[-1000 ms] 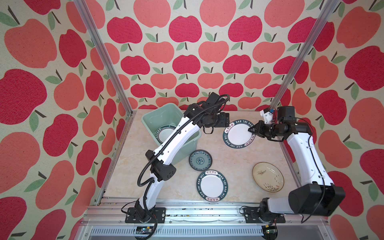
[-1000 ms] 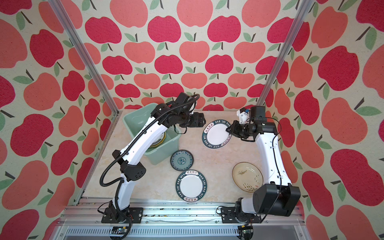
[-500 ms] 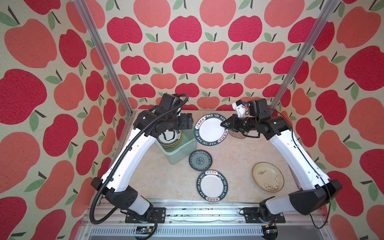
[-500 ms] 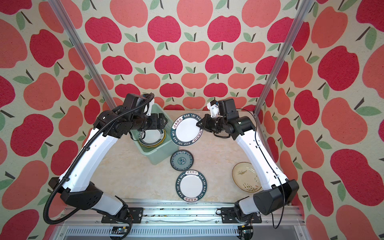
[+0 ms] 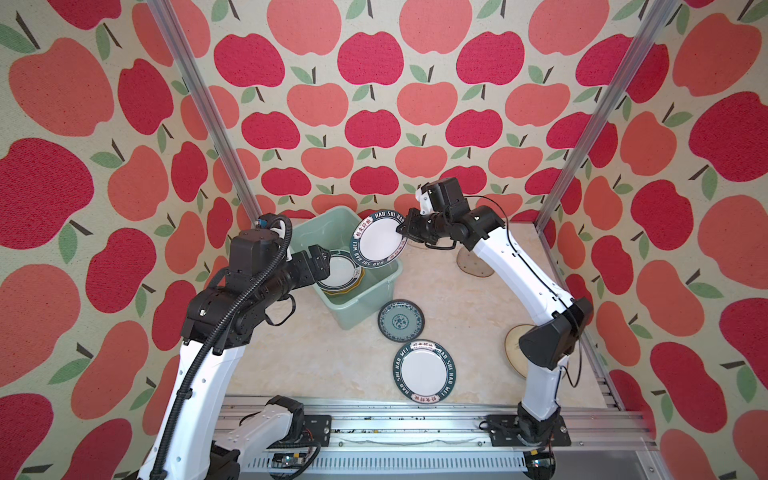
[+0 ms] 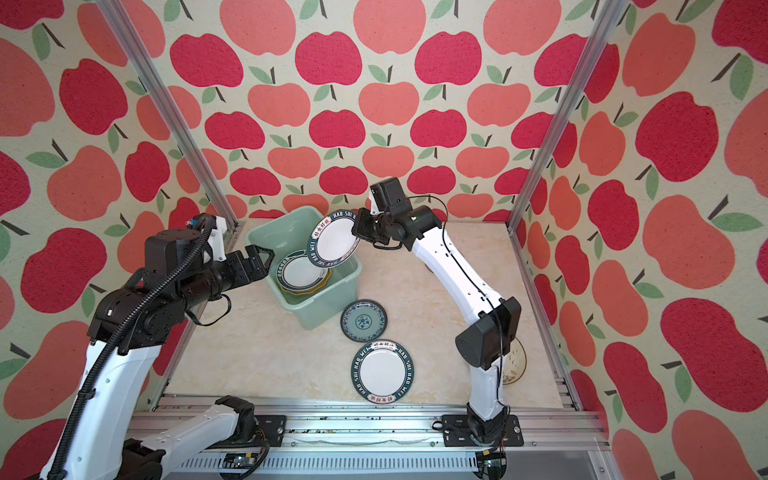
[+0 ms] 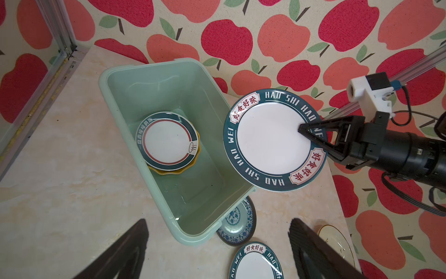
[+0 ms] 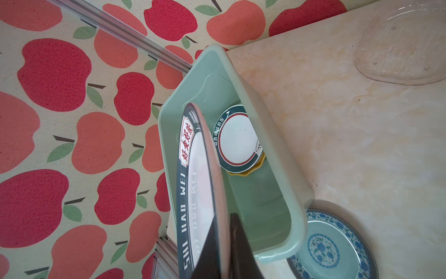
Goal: Place the plates into the plastic bin on the countertop
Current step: 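Grip the raised plate edge with the right gripper and lift it toward the bin, then lower the green-rimmed plate into the bin while the left gripper withdraws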
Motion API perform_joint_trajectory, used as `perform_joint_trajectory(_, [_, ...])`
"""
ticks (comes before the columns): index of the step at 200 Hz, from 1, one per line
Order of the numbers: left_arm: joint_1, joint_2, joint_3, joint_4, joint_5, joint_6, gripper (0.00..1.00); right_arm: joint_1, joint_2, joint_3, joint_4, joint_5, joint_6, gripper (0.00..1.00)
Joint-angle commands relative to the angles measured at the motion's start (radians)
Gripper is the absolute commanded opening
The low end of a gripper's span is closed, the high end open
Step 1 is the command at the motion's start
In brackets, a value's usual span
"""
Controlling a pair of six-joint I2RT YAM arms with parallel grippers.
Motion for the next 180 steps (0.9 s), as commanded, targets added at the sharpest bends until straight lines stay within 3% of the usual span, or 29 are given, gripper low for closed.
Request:
perform_joint_trajectory(1, [0.015, -0.035, -0.021, -0.063, 0.01, -0.014, 0.93, 0.039, 0.101, 0.166, -0.035, 0.097, -0.022, 0.0])
perform_joint_trajectory(43, [0.02, -0.098, -0.065, -0.097, 0.025, -0.07, 0.94, 0.103, 0.307, 0.415, -0.069, 0.186, -0.116, 0.0])
perform_joint_trajectory(80, [0.019, -0.114, -0.085, -0.1, 0.048, -0.097, 0.94, 0.147, 0.371, 0.406, -0.027, 0.282, -0.225, 0.0])
perform_joint_trajectory(180, [0.018, -0.03, -0.051, -0.109, 0.102, -0.099, 0.94, 0.164, 0.524, 0.397, 0.092, 0.25, -0.242, 0.0])
